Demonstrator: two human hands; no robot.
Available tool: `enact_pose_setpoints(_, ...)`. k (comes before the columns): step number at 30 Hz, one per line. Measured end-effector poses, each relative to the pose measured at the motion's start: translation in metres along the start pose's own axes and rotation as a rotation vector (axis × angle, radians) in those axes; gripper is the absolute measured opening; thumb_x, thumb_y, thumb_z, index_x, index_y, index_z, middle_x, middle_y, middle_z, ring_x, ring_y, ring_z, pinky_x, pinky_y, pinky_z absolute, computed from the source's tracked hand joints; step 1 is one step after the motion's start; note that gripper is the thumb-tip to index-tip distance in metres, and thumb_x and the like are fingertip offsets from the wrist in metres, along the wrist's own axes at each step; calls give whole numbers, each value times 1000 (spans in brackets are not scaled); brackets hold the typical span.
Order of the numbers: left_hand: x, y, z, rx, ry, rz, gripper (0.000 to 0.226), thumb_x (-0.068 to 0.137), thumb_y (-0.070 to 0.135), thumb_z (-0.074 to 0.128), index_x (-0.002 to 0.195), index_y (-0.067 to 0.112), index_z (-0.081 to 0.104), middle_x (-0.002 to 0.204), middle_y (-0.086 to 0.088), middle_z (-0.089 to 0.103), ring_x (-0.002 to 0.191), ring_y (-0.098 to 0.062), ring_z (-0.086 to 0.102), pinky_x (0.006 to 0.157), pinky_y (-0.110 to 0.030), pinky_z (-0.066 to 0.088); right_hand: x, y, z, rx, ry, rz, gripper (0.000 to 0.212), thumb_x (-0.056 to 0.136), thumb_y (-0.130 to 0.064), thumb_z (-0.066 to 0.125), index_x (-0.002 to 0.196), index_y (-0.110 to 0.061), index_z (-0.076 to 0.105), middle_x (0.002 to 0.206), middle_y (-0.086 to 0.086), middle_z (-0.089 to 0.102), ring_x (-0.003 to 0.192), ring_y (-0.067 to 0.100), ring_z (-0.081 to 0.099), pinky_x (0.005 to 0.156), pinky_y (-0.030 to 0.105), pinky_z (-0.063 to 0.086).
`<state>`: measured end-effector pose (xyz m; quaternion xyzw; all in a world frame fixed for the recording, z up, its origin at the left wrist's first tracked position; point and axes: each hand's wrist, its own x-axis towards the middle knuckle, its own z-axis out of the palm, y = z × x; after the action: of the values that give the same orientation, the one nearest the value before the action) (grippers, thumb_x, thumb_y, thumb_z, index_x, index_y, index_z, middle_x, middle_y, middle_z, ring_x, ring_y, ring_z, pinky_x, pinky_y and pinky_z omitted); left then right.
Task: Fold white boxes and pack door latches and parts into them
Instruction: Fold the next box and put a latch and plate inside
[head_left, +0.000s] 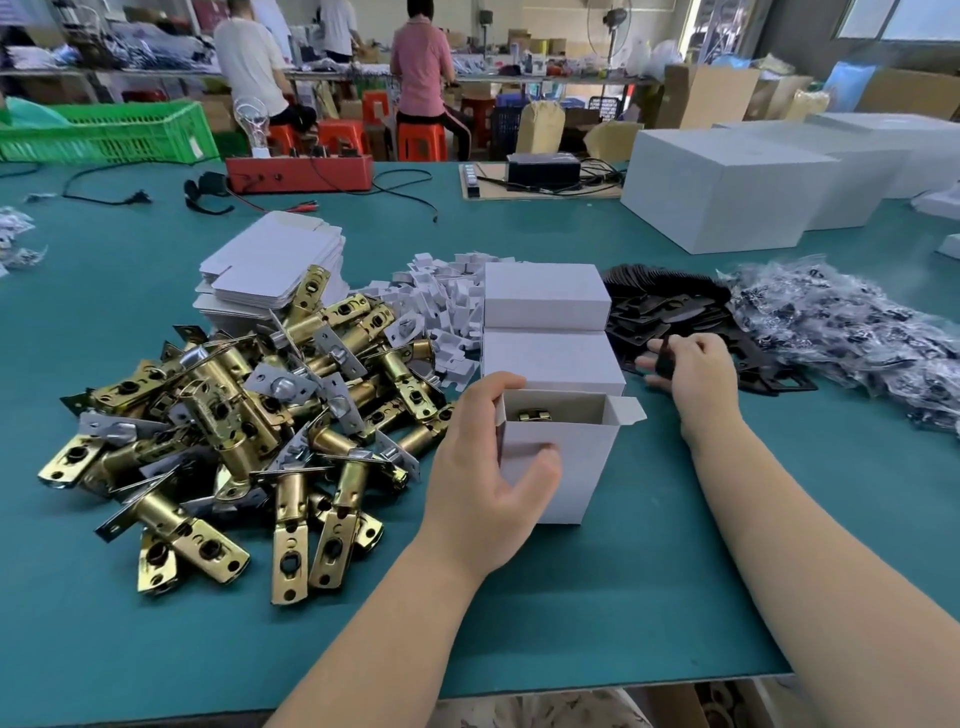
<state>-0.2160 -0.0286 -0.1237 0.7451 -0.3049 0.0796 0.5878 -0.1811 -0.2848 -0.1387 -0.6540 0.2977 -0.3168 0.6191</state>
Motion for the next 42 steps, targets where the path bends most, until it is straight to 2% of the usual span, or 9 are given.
enact_pose_setpoints(4, 0, -1, -1, -8, 0, -19, 40, 76, 42, 52, 114, 42, 40, 105, -5, 55, 95, -25, 55, 82, -49, 47, -1, -8, -5, 218, -74, 149, 20, 99, -25, 41, 82, -16, 44, 92, 7, 67, 68, 22, 67, 48, 23, 52)
enact_pose_setpoints(10, 0, -1, -1, -16, -2, -46, 40, 75, 43, 53, 113, 45, 40, 107, -1, 55, 98, -23, 56, 83, -50, 49, 3, -12, -18, 418, -110, 245, 42, 96, -46, 41, 65, -18, 46, 74, 4, 62, 55, 15, 53, 48, 22, 39)
enact_pose_setpoints(14, 0, -1, -1, -5, 0, -31, 39, 76, 42, 52, 113, 44, 40, 106, -5, 55, 96, -24, 55, 83, -49, 47, 3, -10, -19, 424, -29, 316, 18, 96, -15, 48, 78, -13, 53, 77, 4, 50, 48, 13, 52, 38, 17, 36)
enact_pose_setpoints(17, 0, 0, -1, -12, 2, -36, 40, 75, 43, 52, 113, 44, 39, 106, -5, 55, 96, -24, 55, 84, -49, 47, -2, -6, -20, 461, -69, 314, 15, 93, 2, 52, 89, -12, 55, 82, 6, 54, 65, 15, 55, 45, 16, 47)
enact_pose_setpoints(22, 0, -1, -1, -11, 2, -40, 41, 75, 44, 52, 114, 43, 39, 109, -1, 55, 100, -21, 55, 86, -47, 47, -11, -10, -19, 732, -76, 421, 17, 94, 1, 52, 79, -6, 56, 78, 6, 55, 66, 11, 54, 47, 16, 48)
enact_pose_setpoints(27, 1, -2, -1, -13, 3, -35, 41, 75, 44, 52, 115, 43, 39, 112, 4, 55, 104, -19, 56, 88, -45, 48, -21, -11, -19, 676, -113, 375, 15, 97, -15, 52, 88, -14, 64, 74, 6, 58, 68, 16, 59, 51, 21, 52)
enact_pose_setpoints(32, 2, -2, -1, -1, 7, -29, 41, 76, 44, 52, 115, 44, 39, 109, 4, 55, 100, -19, 56, 85, -46, 49, -25, -12, -21, 475, -196, 310, 21, 100, -31, 47, 99, -30, 68, 60, -4, 52, 42, 7, 48, 41, 17, 44)
enact_pose_setpoints(38, 1, -2, -1, -11, 3, -30, 44, 76, 42, 53, 117, 40, 39, 113, 8, 56, 107, -16, 56, 89, -44, 49, -31, -17, -30, 573, -397, 300, 36, 94, -16, 31, 105, -13, 65, 84, 4, 73, 64, 14, 68, 48, 20, 51)
enact_pose_setpoints(42, 1, -1, -2, -4, 6, -29, 43, 76, 43, 52, 116, 41, 39, 114, 11, 54, 109, -12, 55, 92, -40, 48, -39, -27, -26, 527, -324, 167, 26, 97, -11, 38, 98, -15, 64, 81, 4, 71, 59, 10, 61, 48, 17, 49)
